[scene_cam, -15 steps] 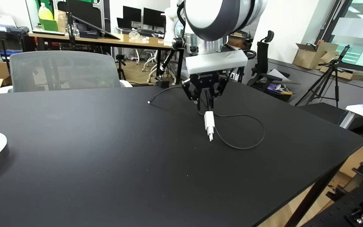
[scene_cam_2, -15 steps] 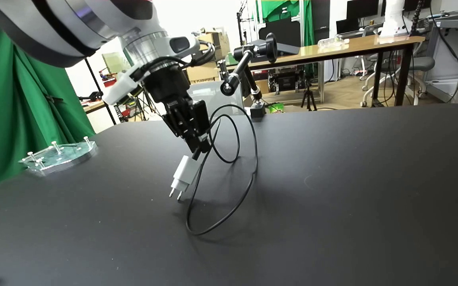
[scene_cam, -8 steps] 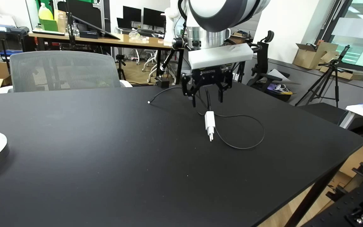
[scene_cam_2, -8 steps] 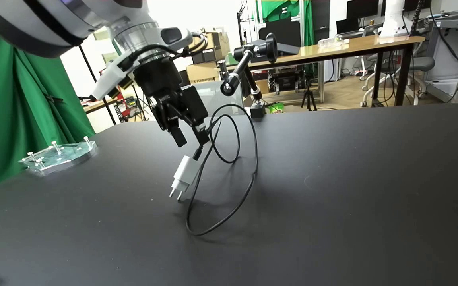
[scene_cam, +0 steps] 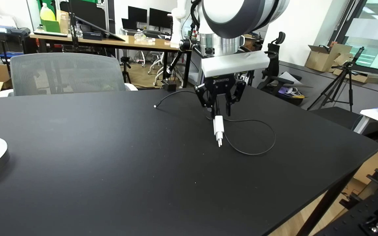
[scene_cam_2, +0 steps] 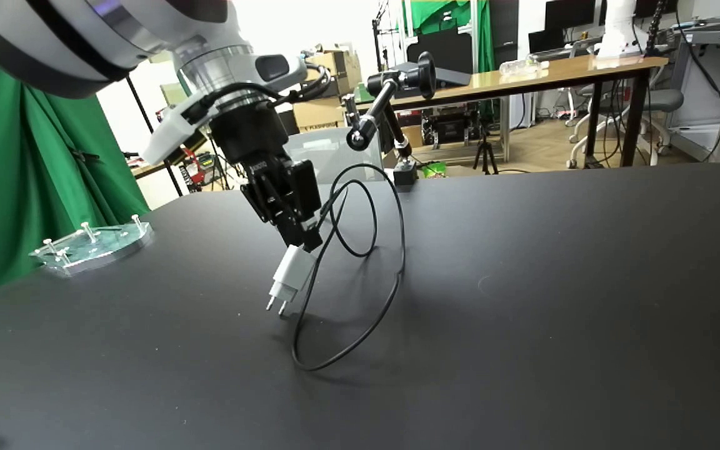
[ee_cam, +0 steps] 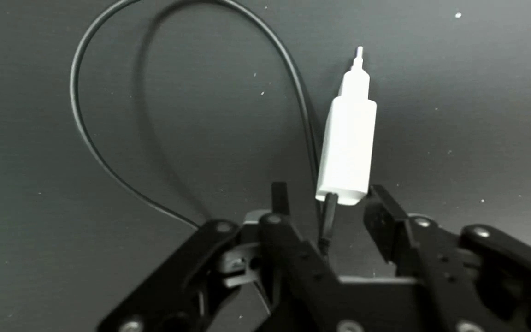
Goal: Untangle the charger.
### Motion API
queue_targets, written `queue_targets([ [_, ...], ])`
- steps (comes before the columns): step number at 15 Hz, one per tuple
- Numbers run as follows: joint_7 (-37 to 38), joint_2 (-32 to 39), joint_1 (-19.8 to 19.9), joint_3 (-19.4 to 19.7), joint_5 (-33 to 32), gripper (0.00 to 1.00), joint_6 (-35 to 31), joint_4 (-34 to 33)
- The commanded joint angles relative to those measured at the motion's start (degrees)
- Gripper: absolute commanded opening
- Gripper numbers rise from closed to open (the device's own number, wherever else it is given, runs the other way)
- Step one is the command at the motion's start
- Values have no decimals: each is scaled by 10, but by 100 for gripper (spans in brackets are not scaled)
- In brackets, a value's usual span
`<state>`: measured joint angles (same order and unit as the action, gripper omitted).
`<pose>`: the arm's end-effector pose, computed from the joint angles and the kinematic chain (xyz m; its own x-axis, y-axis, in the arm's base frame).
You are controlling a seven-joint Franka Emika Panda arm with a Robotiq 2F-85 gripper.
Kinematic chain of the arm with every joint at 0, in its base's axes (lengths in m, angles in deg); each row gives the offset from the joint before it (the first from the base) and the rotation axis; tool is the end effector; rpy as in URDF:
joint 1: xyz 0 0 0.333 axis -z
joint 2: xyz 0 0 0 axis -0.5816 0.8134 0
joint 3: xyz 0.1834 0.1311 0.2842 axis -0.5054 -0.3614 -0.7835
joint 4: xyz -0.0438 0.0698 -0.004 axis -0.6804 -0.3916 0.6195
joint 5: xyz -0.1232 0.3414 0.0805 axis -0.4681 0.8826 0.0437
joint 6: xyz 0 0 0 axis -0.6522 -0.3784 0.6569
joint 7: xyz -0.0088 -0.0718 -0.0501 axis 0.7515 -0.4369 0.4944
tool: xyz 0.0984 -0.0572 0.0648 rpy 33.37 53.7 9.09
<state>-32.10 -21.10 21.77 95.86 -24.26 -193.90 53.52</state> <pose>0.4953 0.0323 0.2289 0.9612 -0.2726 0.0412 -0.2744 -0.9318 0.2377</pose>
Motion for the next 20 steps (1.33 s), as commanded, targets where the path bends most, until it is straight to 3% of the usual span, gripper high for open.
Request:
queue_targets([
  [1, -5, -12, 16, -10, -1, 17, -3, 13],
  [3, -12, -11, 20, -12, 2, 5, -2, 13],
  [13, -68, -77, 35, -22, 10, 6, 25, 19],
  [17, -138, -117, 54, -68, 128, 6, 190, -23],
  [20, -141, -144, 50, -95, 122, 6, 329, -77],
])
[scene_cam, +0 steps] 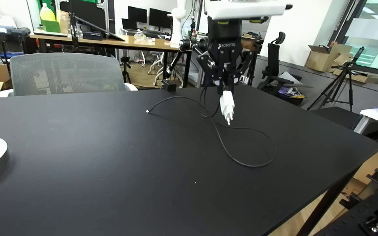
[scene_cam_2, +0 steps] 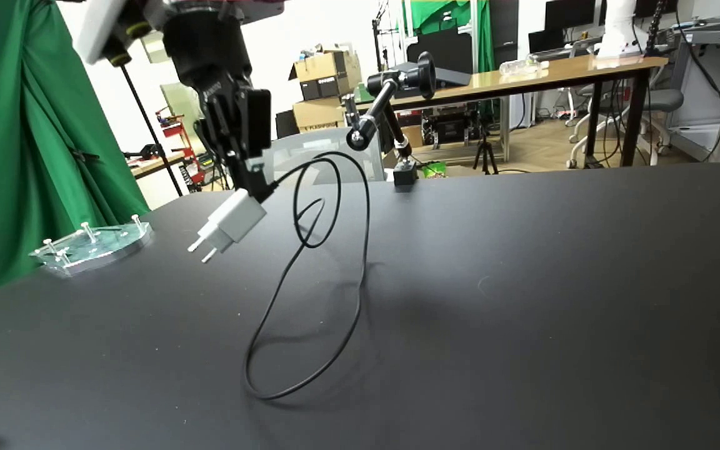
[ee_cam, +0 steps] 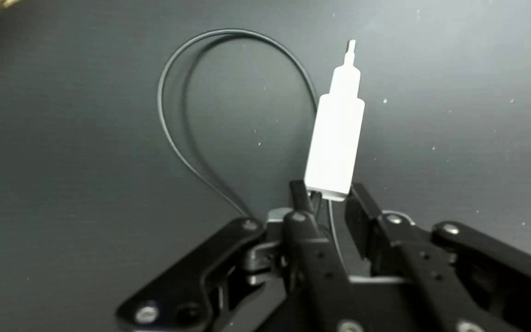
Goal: Untangle the charger.
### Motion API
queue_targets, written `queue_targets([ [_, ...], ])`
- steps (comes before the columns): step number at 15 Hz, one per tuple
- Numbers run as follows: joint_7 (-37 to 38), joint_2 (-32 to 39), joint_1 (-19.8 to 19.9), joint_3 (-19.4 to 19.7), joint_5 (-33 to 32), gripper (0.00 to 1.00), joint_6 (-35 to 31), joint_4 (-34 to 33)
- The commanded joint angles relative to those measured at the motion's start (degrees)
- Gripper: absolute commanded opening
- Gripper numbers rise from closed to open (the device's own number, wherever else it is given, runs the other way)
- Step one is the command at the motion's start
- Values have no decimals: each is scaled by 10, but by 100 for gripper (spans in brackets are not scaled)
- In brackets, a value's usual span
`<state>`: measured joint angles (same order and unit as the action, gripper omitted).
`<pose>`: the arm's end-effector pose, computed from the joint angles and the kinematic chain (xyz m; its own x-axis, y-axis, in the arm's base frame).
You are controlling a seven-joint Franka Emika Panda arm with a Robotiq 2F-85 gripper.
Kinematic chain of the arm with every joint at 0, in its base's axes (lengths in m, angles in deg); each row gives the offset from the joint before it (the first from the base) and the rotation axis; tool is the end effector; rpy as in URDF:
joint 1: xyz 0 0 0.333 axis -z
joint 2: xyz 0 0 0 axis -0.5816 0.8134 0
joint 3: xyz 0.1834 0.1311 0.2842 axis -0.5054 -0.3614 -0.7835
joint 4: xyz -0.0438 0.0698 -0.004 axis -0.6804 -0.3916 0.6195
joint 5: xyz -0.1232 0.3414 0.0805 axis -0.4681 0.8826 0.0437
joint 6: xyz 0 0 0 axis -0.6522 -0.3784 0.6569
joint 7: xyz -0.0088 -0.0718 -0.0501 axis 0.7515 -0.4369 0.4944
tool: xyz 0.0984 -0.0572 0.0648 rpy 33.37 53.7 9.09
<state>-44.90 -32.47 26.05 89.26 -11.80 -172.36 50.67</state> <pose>0.4742 0.0407 0.3153 0.9568 -0.2541 -0.1416 -0.2257 -0.9556 0.1896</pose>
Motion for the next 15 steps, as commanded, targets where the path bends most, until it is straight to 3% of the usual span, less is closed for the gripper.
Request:
queue_targets([
  [1, -34, -42, 8, -38, -8, 6, 144, -67],
  [4, -134, -84, 22, -51, 26, 6, 207, -105],
  [9, -365, -139, 63, -22, 101, 6, 173, -32],
  [10, -412, -137, 48, 8, 101, 6, 172, -19],
  [15, -651, -91, 49, 84, 109, 6, 80, 37],
])
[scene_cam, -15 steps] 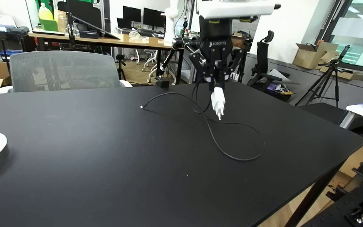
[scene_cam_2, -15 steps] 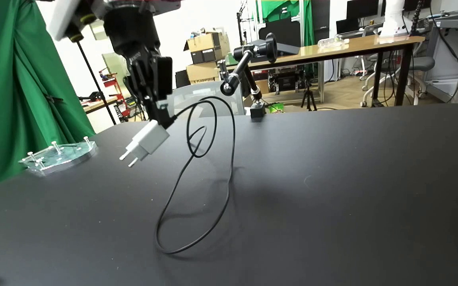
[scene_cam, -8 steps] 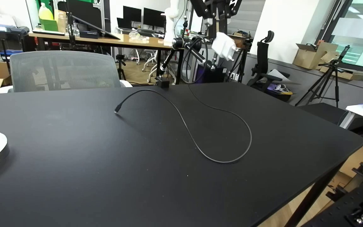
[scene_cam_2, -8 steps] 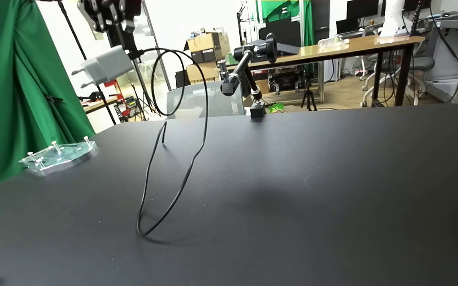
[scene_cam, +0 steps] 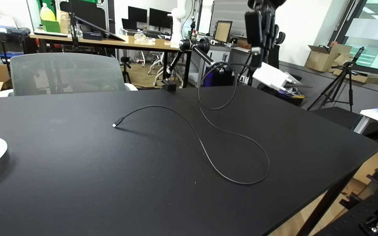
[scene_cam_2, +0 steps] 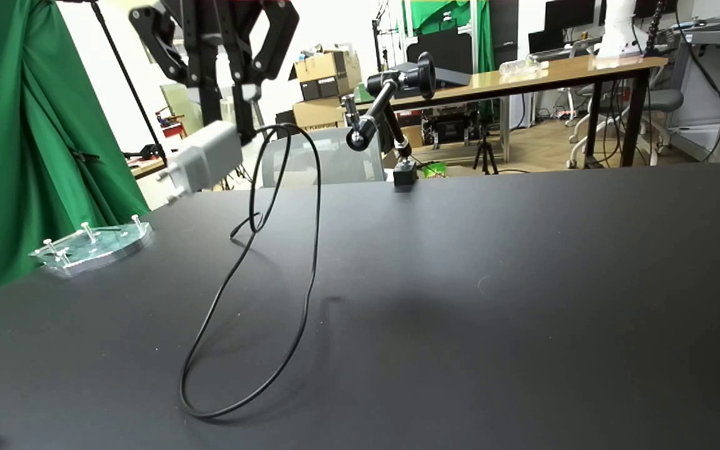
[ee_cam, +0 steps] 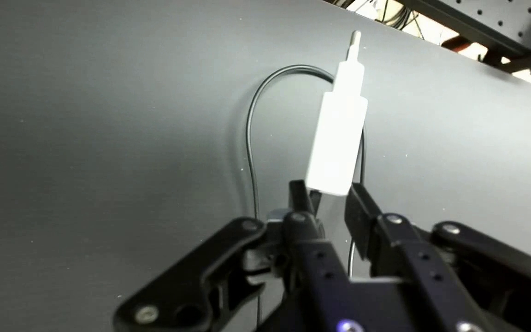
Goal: Untangle the charger.
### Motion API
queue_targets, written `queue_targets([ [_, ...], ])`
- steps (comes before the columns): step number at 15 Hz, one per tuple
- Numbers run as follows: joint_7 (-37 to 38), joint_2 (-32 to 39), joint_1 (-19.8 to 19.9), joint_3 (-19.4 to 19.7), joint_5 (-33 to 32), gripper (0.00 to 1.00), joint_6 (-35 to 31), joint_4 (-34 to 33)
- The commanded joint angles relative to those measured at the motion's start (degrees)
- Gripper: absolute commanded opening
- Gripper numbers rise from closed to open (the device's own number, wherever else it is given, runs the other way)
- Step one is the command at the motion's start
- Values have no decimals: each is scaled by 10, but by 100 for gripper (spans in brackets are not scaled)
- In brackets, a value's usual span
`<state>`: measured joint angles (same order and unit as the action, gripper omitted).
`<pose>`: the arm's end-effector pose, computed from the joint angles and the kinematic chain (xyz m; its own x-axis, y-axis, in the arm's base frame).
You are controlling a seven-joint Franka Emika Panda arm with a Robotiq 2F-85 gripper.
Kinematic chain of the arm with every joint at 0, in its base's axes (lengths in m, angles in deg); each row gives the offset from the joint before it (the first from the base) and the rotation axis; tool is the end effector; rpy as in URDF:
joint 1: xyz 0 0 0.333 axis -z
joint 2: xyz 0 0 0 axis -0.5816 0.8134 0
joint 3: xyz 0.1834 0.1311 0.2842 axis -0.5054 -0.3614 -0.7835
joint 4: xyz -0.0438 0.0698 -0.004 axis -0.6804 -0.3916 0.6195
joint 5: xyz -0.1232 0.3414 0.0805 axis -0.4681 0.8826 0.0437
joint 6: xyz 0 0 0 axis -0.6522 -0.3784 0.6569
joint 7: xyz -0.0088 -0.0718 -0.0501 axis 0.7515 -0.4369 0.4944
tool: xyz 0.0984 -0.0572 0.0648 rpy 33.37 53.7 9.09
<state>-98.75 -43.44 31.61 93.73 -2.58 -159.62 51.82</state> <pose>0.4314 -0.0319 0.3817 0.8890 0.4019 -0.2196 0.3811 -0.9151 -0.1320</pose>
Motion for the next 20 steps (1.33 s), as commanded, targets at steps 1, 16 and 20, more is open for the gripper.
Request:
queue_targets([
  [1, -159, 32, -6, 51, 27, 6, -60, 30],
  [16, -409, 277, 225, 40, 144, 6, -41, -91],
  [20, -325, 310, 237, 34, 159, 6, -92, -135],
])
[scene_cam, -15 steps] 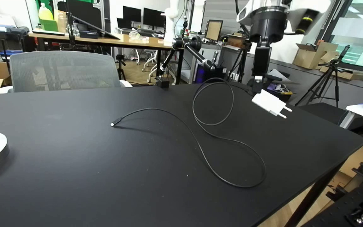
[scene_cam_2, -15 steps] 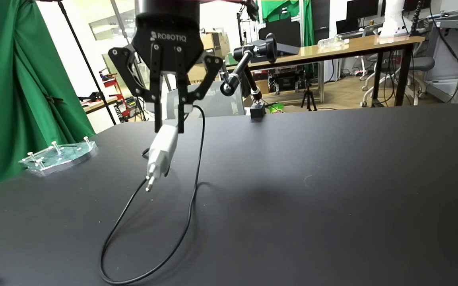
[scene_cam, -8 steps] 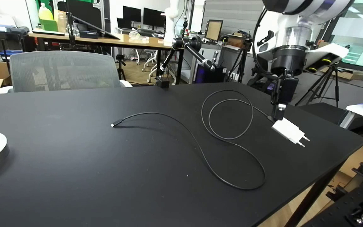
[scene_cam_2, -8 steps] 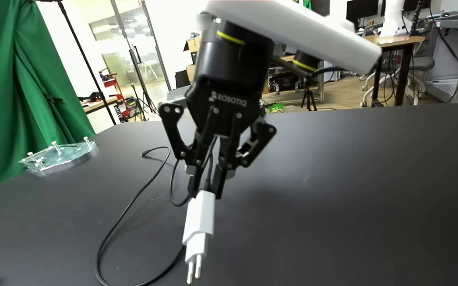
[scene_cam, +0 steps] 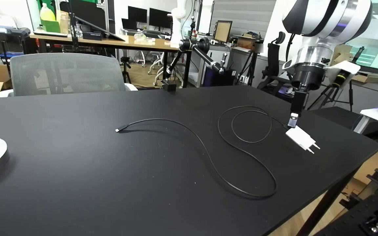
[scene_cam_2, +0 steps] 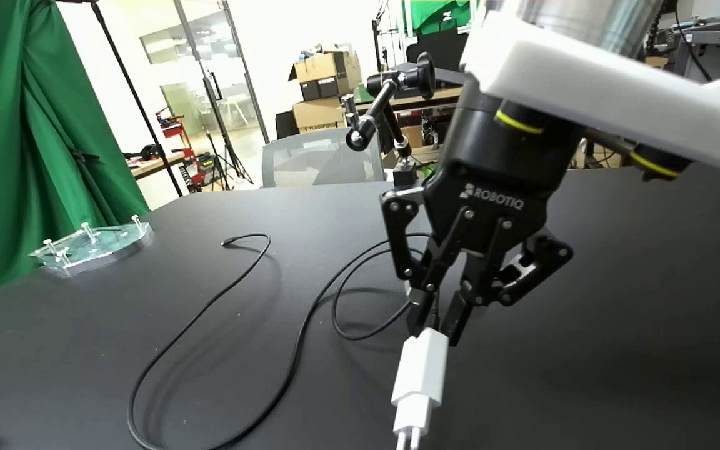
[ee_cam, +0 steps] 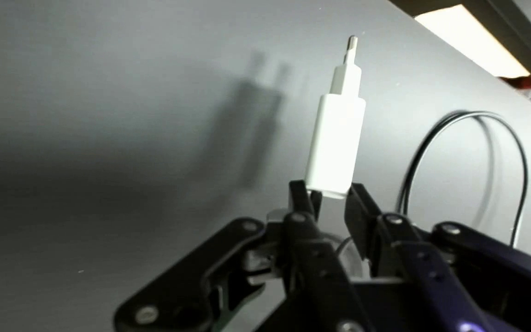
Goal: Untangle the charger.
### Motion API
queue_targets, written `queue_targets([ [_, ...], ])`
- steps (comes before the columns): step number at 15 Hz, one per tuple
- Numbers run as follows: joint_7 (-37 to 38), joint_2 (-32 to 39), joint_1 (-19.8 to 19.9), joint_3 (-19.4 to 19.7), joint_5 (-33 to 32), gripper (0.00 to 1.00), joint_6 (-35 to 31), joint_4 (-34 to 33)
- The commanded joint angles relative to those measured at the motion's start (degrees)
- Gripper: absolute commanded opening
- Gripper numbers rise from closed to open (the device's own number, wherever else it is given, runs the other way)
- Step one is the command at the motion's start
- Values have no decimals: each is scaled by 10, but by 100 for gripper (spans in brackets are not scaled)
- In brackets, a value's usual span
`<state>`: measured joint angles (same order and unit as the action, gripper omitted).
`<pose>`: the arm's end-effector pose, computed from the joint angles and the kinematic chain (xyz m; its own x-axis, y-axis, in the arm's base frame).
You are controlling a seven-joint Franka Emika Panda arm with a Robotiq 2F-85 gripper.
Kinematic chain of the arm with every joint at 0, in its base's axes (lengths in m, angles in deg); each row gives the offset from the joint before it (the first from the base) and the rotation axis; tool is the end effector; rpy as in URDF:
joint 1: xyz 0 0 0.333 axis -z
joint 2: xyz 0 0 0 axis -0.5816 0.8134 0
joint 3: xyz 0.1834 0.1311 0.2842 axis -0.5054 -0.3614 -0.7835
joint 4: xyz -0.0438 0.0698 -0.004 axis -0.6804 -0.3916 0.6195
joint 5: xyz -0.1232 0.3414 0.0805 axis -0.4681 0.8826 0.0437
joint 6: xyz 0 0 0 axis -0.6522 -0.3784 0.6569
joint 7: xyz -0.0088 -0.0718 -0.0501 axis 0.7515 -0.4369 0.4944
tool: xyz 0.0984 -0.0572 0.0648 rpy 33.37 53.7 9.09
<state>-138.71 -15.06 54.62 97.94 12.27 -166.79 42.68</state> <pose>0.4321 -0.2469 0.2113 0.8880 0.4439 -0.1197 0.3578 -0.8307 -0.4265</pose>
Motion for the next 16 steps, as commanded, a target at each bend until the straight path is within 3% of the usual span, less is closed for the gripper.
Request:
queue_targets([
  [1, 99, 35, 6, -10, 10, 37, -36, -56],
  [2, 126, 42, 5, -11, 10, 51, -50, -66],
  [6, 245, 46, -5, -14, -9, 76, -103, -83],
  [9, 347, 18, -22, -9, -37, 97, -143, -60],
  [12, 462, -19, -68, 10, -82, 100, -196, -22],
  [16, 615, -50, -226, 136, -136, 100, -218, 14],
])
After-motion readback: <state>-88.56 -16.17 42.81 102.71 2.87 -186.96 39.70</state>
